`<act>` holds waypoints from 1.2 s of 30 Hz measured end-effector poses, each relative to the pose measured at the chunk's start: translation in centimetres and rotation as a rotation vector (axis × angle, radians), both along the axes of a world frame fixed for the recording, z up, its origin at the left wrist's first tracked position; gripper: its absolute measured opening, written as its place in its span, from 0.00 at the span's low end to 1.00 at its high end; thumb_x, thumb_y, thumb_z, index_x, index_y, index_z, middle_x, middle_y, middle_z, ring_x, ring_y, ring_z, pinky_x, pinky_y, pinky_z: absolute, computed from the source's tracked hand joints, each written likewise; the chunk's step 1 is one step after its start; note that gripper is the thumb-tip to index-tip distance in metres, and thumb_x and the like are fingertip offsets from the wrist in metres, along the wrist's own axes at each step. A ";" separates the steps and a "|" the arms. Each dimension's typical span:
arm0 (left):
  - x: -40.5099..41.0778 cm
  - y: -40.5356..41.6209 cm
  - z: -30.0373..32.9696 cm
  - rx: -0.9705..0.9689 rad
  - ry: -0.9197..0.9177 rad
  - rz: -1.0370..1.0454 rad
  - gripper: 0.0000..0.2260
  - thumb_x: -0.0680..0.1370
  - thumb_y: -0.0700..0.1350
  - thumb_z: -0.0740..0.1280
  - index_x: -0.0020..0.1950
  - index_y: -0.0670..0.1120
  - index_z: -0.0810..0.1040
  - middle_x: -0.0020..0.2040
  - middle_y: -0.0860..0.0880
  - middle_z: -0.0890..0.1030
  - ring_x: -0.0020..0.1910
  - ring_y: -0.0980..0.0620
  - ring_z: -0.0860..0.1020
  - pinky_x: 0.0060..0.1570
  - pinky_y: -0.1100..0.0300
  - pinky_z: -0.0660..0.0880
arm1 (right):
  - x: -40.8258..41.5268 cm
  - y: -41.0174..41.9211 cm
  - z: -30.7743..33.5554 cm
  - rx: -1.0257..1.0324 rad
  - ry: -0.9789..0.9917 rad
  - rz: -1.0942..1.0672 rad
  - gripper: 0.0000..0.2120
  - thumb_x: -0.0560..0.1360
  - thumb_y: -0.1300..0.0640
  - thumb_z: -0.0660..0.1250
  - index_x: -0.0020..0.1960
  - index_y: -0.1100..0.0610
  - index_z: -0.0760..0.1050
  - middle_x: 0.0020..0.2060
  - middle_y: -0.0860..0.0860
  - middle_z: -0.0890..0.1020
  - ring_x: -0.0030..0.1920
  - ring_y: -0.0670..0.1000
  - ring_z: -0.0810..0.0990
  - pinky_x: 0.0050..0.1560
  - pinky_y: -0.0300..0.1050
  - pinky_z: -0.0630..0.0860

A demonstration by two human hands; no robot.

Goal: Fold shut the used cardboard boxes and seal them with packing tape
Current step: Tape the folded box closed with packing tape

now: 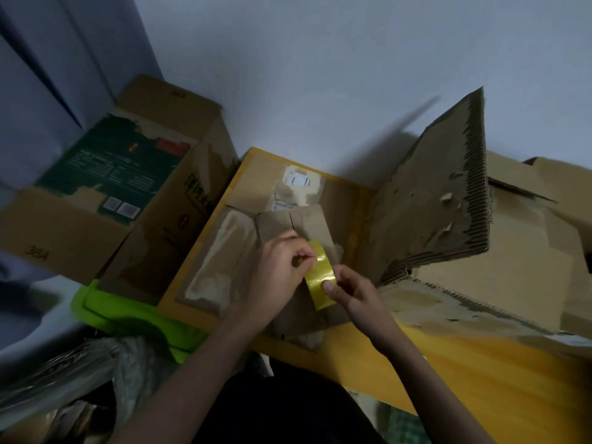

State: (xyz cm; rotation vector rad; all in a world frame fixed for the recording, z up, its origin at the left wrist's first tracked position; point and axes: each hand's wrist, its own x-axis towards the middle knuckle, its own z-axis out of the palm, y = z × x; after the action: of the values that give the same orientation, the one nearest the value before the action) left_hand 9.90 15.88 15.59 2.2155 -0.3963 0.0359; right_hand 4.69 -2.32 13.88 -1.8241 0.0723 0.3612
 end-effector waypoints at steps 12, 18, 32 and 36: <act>9.9 1.9 2.2 -0.146 0.253 0.084 0.07 0.77 0.38 0.72 0.42 0.49 0.82 0.42 0.52 0.82 0.42 0.57 0.78 0.45 0.64 0.73 | 1.5 1.9 4.8 -0.034 -0.097 -0.126 0.24 0.76 0.35 0.64 0.42 0.58 0.73 0.32 0.47 0.74 0.36 0.49 0.75 0.39 0.52 0.70; 15.6 3.0 1.9 0.065 0.212 0.060 0.05 0.77 0.39 0.72 0.51 0.39 0.86 0.48 0.46 0.84 0.47 0.55 0.79 0.37 0.75 0.69 | 2.2 2.0 5.4 0.039 0.077 -0.120 0.05 0.80 0.50 0.65 0.52 0.50 0.77 0.43 0.47 0.81 0.43 0.43 0.80 0.44 0.38 0.76; 19.7 2.3 -4.9 0.115 0.304 0.031 0.03 0.77 0.36 0.71 0.48 0.38 0.84 0.45 0.51 0.81 0.45 0.56 0.78 0.43 0.70 0.70 | 4.3 4.0 3.1 -0.131 0.235 -0.186 0.40 0.64 0.21 0.60 0.57 0.54 0.76 0.53 0.56 0.81 0.52 0.58 0.81 0.55 0.65 0.78; 20.2 2.2 -6.8 0.151 0.358 -0.002 0.06 0.76 0.37 0.72 0.42 0.46 0.83 0.36 0.57 0.79 0.36 0.64 0.74 0.38 0.65 0.68 | 5.3 4.1 3.5 -0.121 0.261 -0.174 0.38 0.69 0.26 0.63 0.60 0.59 0.75 0.54 0.61 0.81 0.53 0.61 0.81 0.55 0.64 0.78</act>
State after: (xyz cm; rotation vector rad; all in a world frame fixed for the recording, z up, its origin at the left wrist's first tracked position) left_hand 30.09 18.06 8.78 2.3099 -0.2076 -0.3984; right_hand 10.00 1.74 17.39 -1.8645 0.4397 0.4773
